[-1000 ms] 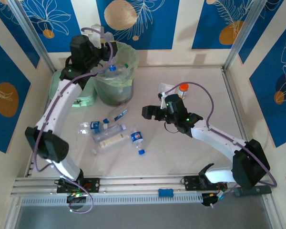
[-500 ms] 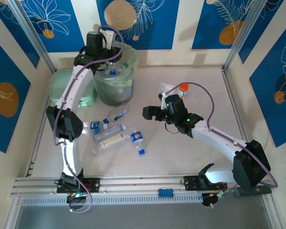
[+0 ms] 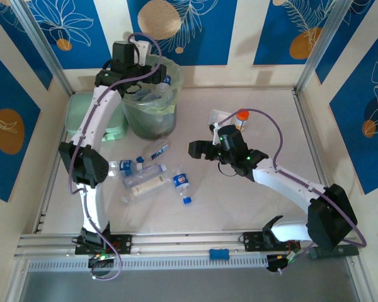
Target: Put the plastic bottles in the bin
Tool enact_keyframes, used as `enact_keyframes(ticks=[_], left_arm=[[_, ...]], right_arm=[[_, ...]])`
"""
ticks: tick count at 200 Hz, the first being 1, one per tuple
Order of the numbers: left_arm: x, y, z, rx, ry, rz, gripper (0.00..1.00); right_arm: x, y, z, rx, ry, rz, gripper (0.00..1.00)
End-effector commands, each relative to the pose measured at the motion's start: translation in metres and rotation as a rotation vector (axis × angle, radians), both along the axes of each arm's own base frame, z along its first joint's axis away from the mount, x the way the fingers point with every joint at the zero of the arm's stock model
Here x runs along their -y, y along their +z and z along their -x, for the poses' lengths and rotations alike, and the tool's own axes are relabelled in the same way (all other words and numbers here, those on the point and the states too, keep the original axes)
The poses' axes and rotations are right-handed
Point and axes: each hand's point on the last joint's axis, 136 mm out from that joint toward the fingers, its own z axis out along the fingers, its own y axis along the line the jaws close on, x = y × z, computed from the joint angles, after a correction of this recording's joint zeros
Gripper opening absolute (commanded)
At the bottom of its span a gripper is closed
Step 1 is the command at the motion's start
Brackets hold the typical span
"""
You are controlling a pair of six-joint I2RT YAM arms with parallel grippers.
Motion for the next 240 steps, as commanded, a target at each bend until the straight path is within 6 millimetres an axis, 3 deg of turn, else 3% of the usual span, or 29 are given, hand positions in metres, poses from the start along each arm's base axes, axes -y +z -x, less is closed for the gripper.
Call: enact_keyframes(ticks=[1, 19, 48, 91, 140, 198, 240], left_arm=[[-0.002, 0.076, 0.039, 0.127, -0.035, 0.104, 1.00], [0.001, 0.091, 0.060, 0.160, -0.067, 0.179, 1.00], [0.003, 0.096, 0.097, 0.217, -0.114, 0.291, 1.00], [-0.014, 0.067, 0.150, 0.260, -0.074, 0.427, 1.00], [-0.034, -0.012, 0.188, 0.144, 0.043, 0.566, 1.00], [-0.054, -0.110, 0.214, -0.050, 0.196, 0.579, 1.00], [-0.055, -0.149, 0.214, -0.120, 0.250, 0.667, 1.00]], right_arm=[[-0.008, 0.003, -0.002, -0.009, 0.014, -0.009, 0.93], [-0.011, -0.001, -0.002, -0.026, 0.020, -0.007, 0.93], [-0.015, -0.005, -0.002, -0.049, 0.022, 0.003, 0.93], [-0.022, -0.013, 0.000, -0.103, 0.046, 0.021, 0.93], [-0.045, -0.029, 0.009, -0.188, 0.120, 0.035, 0.93], [-0.051, -0.053, 0.027, -0.275, 0.166, 0.112, 0.93], [-0.053, -0.072, 0.046, -0.331, 0.207, 0.213, 0.92]])
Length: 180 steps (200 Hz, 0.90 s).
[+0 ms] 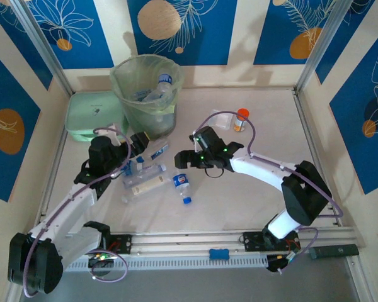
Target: Put the plastic bottles in the bin
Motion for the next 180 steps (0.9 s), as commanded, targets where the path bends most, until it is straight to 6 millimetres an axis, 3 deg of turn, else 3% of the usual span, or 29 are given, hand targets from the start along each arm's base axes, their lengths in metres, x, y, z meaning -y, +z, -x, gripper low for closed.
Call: enact_keyframes(ticks=[1, 62, 119, 180], left_arm=[[-0.002, -0.003, -0.006, 0.008, 0.049, 0.082, 1.00], [0.014, -0.008, -0.015, -0.009, -0.010, 0.140, 1.00], [0.010, -0.029, 0.001, -0.054, -0.003, 0.148, 1.00], [0.008, -0.031, 0.006, -0.056, 0.000, 0.149, 1.00]], right_arm=[[-0.003, -0.010, 0.016, -0.046, 0.054, 0.067, 0.92], [-0.028, -0.036, 0.020, -0.126, 0.135, 0.155, 0.89], [-0.030, -0.059, 0.008, -0.148, 0.112, 0.226, 0.84], [-0.024, -0.078, 0.003, -0.167, 0.082, 0.269, 0.74]])
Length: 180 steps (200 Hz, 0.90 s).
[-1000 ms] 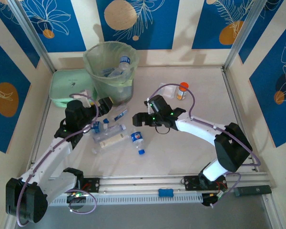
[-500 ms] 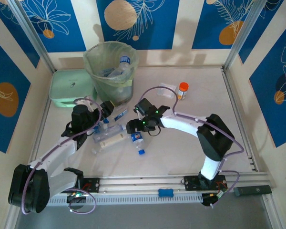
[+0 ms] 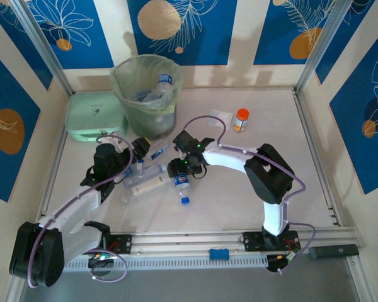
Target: Put the plastic bottles in the bin
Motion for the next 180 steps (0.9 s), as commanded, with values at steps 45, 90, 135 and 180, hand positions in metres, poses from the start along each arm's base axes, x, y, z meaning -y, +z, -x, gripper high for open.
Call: enact_keyframes(ticks=[45, 90, 135, 180], left_arm=[[0.006, 0.001, 0.001, 0.010, -0.020, 0.025, 1.00], [0.016, 0.000, -0.002, 0.004, -0.052, 0.032, 1.00], [0.035, 0.002, -0.006, -0.010, -0.117, 0.017, 1.00], [0.079, 0.016, -0.005, 0.041, -0.258, -0.026, 1.00]], right_arm=[[0.014, -0.013, -0.001, -0.023, -0.044, 0.032, 0.63], [0.016, -0.002, -0.010, -0.042, -0.094, -0.065, 0.53], [0.019, 0.029, -0.037, -0.061, -0.175, -0.256, 0.49], [0.037, 0.085, -0.080, 0.044, -0.247, -0.436, 0.48]])
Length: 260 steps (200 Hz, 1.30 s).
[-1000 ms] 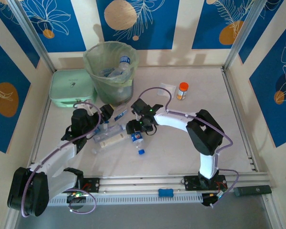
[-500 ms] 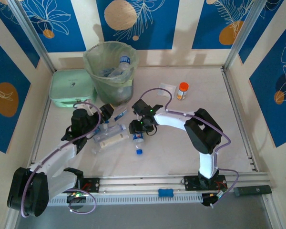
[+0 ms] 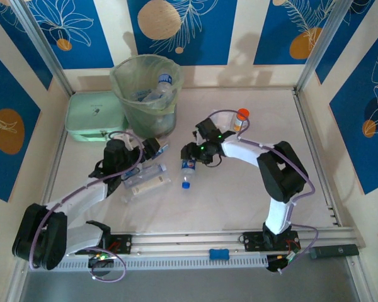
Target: Put the plastic bottles in the bin
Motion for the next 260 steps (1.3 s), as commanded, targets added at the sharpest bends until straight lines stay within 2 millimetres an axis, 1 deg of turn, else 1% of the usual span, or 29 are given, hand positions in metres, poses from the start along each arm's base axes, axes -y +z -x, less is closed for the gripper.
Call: enact_keyframes(ticks=[1, 19, 39, 61, 80, 126, 152, 182, 203, 219, 247, 260], left_arm=[[0.031, 0.026, -0.001, 0.088, -0.112, -0.009, 1.00], [0.054, 0.033, 0.001, 0.121, -0.192, -0.022, 1.00], [0.080, 0.040, 0.003, 0.148, -0.280, -0.018, 1.00], [0.103, 0.046, 0.005, 0.175, -0.353, 0.000, 1.00], [0.119, 0.050, 0.006, 0.190, -0.398, 0.006, 1.00], [0.143, 0.045, 0.009, 0.181, -0.464, -0.003, 1.00], [0.154, 0.043, 0.011, 0.175, -0.494, -0.001, 1.00], [0.162, 0.042, 0.010, 0.171, -0.509, 0.006, 1.00], [0.164, 0.042, 0.009, 0.174, -0.505, 0.021, 0.93], [0.165, 0.043, 0.007, 0.178, -0.501, 0.031, 0.86], [0.167, 0.044, 0.008, 0.179, -0.508, 0.049, 0.70], [0.168, 0.044, 0.009, 0.176, -0.514, 0.055, 0.64]], right_arm=[[-0.003, 0.052, -0.020, 0.092, -0.017, -0.153, 0.48], [0.004, 0.074, -0.034, 0.144, -0.028, -0.191, 0.48], [0.006, 0.095, -0.045, 0.190, -0.017, -0.228, 0.48], [0.007, 0.107, -0.049, 0.225, -0.006, -0.241, 0.47], [0.008, 0.115, -0.048, 0.242, 0.005, -0.252, 0.47], [0.013, 0.131, -0.037, 0.263, 0.018, -0.278, 0.47], [0.017, 0.138, -0.033, 0.279, 0.014, -0.285, 0.47], [0.018, 0.142, -0.028, 0.280, 0.015, -0.297, 0.46], [0.018, 0.142, -0.026, 0.280, 0.014, -0.300, 0.46], [0.019, 0.140, -0.025, 0.276, 0.010, -0.301, 0.46], [0.018, 0.137, -0.023, 0.262, 0.009, -0.304, 0.46], [0.018, 0.137, -0.022, 0.260, 0.010, -0.305, 0.46]])
